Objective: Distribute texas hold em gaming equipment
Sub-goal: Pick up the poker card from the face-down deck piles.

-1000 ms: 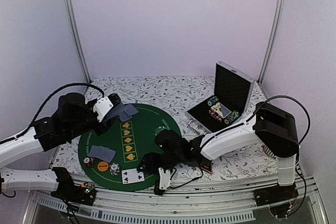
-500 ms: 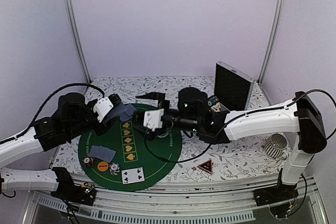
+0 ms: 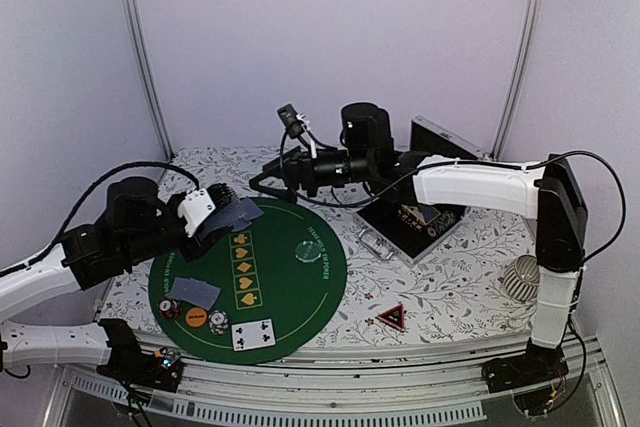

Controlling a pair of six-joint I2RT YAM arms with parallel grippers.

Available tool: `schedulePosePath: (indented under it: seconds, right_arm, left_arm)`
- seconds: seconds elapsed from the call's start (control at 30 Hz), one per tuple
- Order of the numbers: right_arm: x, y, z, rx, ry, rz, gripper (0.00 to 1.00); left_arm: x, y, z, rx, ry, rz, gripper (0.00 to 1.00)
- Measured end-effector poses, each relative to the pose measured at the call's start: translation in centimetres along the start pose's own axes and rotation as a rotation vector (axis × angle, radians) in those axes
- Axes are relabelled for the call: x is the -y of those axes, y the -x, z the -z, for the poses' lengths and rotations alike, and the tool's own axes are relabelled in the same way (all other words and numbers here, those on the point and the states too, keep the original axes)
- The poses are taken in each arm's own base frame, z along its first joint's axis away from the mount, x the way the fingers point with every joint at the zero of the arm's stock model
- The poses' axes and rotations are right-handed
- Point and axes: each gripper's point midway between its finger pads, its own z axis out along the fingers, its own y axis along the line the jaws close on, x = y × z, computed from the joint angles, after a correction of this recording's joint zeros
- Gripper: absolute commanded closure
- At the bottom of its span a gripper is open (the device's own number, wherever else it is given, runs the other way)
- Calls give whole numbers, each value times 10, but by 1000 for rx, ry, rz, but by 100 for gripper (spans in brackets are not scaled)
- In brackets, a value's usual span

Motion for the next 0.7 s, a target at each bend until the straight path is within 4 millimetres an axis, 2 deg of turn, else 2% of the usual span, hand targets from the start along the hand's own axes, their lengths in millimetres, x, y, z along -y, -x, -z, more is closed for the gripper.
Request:
schedulePosePath:
  seconds: [0.07,0.13,0.33,0.53,0.7]
  right_arm:
    - [-4,-20,-15,-68,25,-61,1]
    - [-8,-31,-28,-115,39,-87,1]
    - [-17,-35,-54,-171,68,-99,0]
    - [3,-49,-66,-218,14,-118,2]
    - [19,-66,-70,-269,-38,-140,7]
  left_arm:
    - [1,1,0,3,-7,-3,43]
    - [2,1,0,4,-10,-5,43]
    - [4,2,-1,10,-25,-7,43]
    - [5,2,0,13,-30,-7,44]
    - [6,1,-1,10,-32,-8,44]
